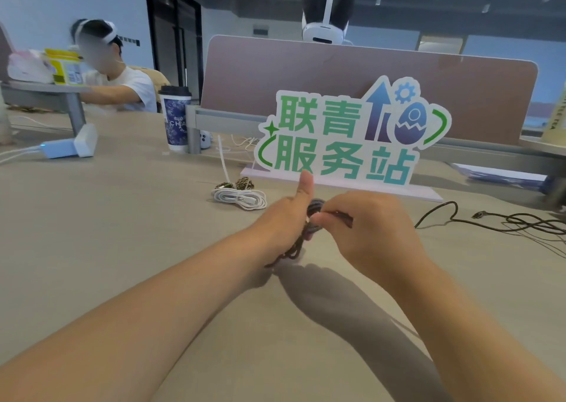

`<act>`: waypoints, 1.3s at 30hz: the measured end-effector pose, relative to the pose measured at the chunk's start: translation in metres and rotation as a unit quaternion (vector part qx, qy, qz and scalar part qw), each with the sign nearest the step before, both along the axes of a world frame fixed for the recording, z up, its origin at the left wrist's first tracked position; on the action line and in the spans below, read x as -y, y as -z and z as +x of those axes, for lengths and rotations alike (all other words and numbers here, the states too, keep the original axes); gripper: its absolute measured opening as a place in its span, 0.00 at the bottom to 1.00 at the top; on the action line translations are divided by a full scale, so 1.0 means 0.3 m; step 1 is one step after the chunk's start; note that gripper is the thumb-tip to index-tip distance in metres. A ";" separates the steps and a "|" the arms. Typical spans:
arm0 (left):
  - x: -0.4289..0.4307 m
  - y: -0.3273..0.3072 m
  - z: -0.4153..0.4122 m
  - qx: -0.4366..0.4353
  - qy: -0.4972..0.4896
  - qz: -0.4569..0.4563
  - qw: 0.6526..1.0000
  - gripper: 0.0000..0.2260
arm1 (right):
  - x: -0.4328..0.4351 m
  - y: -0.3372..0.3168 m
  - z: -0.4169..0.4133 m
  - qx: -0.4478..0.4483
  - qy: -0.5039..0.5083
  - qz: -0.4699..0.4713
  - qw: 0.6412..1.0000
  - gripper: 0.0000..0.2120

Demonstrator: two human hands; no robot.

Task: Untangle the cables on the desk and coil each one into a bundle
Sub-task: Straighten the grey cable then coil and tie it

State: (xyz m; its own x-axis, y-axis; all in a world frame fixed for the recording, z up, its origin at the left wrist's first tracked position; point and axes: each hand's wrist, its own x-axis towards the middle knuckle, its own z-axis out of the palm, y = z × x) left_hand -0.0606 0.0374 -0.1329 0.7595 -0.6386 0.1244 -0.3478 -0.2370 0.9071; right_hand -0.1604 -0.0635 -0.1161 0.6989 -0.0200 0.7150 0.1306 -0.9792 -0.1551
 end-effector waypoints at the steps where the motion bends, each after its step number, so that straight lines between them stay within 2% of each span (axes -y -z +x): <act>1: 0.001 -0.003 -0.023 -0.108 0.084 -0.001 0.991 0.36 | 0.008 -0.007 -0.003 0.006 0.012 0.033 0.999 0.07; 2: -0.003 -0.001 -0.032 -0.189 0.168 0.012 0.968 0.36 | 0.014 -0.011 -0.004 -0.006 0.030 0.066 0.997 0.08; 3: -0.011 0.001 -0.038 -0.231 0.239 0.028 0.943 0.34 | 0.019 -0.010 -0.003 -0.029 0.043 0.092 0.994 0.10; 5: -0.032 0.008 -0.025 -0.239 0.315 0.056 0.917 0.28 | 0.027 -0.011 0.005 -0.090 0.061 0.141 0.984 0.12; 6: -0.043 0.007 -0.010 -0.216 0.320 0.066 0.920 0.24 | 0.026 -0.014 0.009 -0.123 0.066 0.169 0.976 0.13; 8: -0.055 0.000 0.009 -0.160 0.291 0.076 0.940 0.21 | 0.026 -0.015 0.012 -0.175 0.073 0.212 0.959 0.18; 10: -0.055 -0.010 0.028 -0.130 0.230 0.048 0.963 0.21 | 0.025 -0.028 0.009 -0.204 0.082 0.250 0.943 0.21; 12: -0.042 -0.016 0.051 -0.147 0.110 -0.044 0.982 0.22 | 0.024 -0.043 0.002 -0.223 0.088 0.277 0.931 0.20; 13: -0.043 -0.021 0.069 -0.180 0.032 -0.102 0.978 0.22 | 0.024 -0.046 -0.001 -0.233 0.093 0.272 0.929 0.19; 15: -0.060 -0.031 0.113 -0.258 -0.087 -0.212 0.938 0.23 | 0.027 -0.039 0.001 -0.247 0.109 0.235 0.934 0.17; 17: -0.085 -0.033 0.158 -0.286 -0.131 -0.274 0.909 0.25 | 0.017 -0.020 0.012 -0.248 0.112 0.200 0.941 0.17; 20: -0.096 -0.037 0.175 -0.358 -0.091 -0.342 0.864 0.27 | -0.015 0.020 0.029 -0.276 0.093 0.176 0.940 0.15; 22: -0.079 -0.041 0.168 -0.429 -0.041 -0.424 0.797 0.27 | -0.031 0.039 0.038 -0.297 0.076 0.175 0.936 0.13; 24: -0.078 -0.041 0.173 -0.480 -0.052 -0.487 0.728 0.26 | -0.039 0.050 0.039 -0.314 0.075 0.174 0.930 0.12; 25: -0.080 -0.040 0.182 -0.490 -0.077 -0.491 0.716 0.23 | -0.039 0.049 0.037 -0.314 0.079 0.169 0.931 0.12; 26: -0.085 -0.039 0.190 -0.481 -0.114 -0.469 0.732 0.22 | -0.039 0.042 0.034 -0.308 0.085 0.155 0.935 0.11; 27: -0.090 -0.033 0.196 -0.438 -0.158 -0.413 0.782 0.23 | -0.038 0.035 0.028 -0.298 0.092 0.134 0.941 0.11; 29: -0.092 -0.029 0.183 -0.241 -0.242 -0.237 0.909 0.25 | -0.040 0.013 0.016 -0.258 0.086 0.087 0.958 0.10; 30: -0.087 -0.027 0.161 -0.109 -0.260 -0.158 0.946 0.24 | -0.042 0.005 0.009 -0.228 0.069 0.055 0.970 0.09; 31: -0.077 -0.024 0.138 0.024 -0.249 -0.097 0.963 0.23 | -0.046 -0.002 0.004 -0.185 0.043 0.015 0.982 0.09; 32: -0.064 -0.019 0.109 0.116 -0.213 -0.052 0.969 0.23 | -0.047 -0.007 0.001 -0.133 0.013 -0.034 0.990 0.09; 33: -0.053 -0.011 0.084 0.156 -0.162 -0.013 0.974 0.24 | -0.043 -0.010 0.000 -0.083 -0.006 -0.074 0.994 0.09; 34: -0.041 -0.002 0.061 0.145 -0.100 0.013 0.984 0.27 | -0.034 -0.013 -0.004 -0.041 -0.012 -0.087 0.995 0.09; 35: -0.033 0.009 0.044 0.076 -0.025 0.025 0.996 0.31 | -0.026 -0.014 -0.006 -0.017 -0.007 -0.072 0.997 0.08; 36: -0.026 0.012 0.026 -0.055 0.066 0.024 0.996 0.35 | -0.015 -0.020 -0.007 -0.010 0.008 -0.035 0.999 0.08; 37: -0.023 0.011 0.013 -0.192 0.160 0.034 0.968 0.38 | -0.004 -0.025 -0.009 -0.015 0.028 0.014 0.999 0.09; 38: -0.030 0.007 0.001 -0.273 0.238 0.048 0.931 0.40 | 0.005 -0.030 -0.009 -0.033 0.046 0.063 0.996 0.10; 39: -0.036 0.008 -0.005 -0.292 0.286 0.061 0.911 0.39 | 0.019 -0.030 -0.005 -0.064 0.061 0.102 0.991 0.11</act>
State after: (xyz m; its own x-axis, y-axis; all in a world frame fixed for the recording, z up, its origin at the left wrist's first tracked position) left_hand -0.0622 0.0481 -0.1352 0.2116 -0.9325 -0.2926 0.0860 -0.2804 0.9560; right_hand -0.1620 -0.0691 -0.1070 0.7666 -0.2444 0.5939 -0.0194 -0.9332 -0.3589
